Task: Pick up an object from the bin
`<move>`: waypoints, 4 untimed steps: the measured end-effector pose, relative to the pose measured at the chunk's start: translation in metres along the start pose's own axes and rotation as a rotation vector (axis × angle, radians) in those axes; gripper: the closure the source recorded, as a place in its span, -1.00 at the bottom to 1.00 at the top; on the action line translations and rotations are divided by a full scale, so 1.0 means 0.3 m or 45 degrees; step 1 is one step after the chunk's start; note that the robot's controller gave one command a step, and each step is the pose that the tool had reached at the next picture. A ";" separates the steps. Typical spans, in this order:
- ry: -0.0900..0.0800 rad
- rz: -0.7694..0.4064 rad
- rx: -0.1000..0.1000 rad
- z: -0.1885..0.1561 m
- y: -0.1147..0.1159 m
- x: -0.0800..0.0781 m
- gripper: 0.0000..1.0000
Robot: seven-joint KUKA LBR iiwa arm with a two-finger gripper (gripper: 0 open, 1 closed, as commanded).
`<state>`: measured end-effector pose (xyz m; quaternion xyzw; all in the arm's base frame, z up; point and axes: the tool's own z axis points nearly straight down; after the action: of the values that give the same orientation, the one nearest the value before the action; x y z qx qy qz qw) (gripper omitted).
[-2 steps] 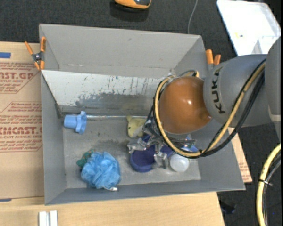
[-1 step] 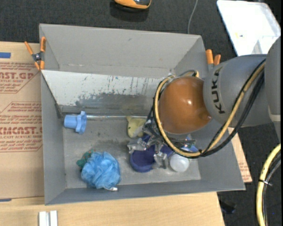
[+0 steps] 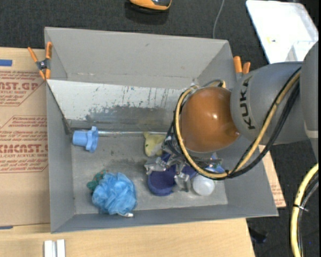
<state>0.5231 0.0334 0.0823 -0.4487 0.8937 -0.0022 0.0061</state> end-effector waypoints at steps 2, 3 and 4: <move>0.000 0.000 0.000 0.000 0.000 0.000 1.00; 0.000 0.000 0.000 0.000 0.000 0.000 1.00; 0.000 0.000 0.000 0.000 0.000 0.000 1.00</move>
Offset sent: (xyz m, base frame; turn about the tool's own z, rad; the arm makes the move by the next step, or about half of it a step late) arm 0.0000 0.0000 0.0000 0.0000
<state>0.5230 0.0335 0.0822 -0.4488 0.8936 -0.0020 0.0061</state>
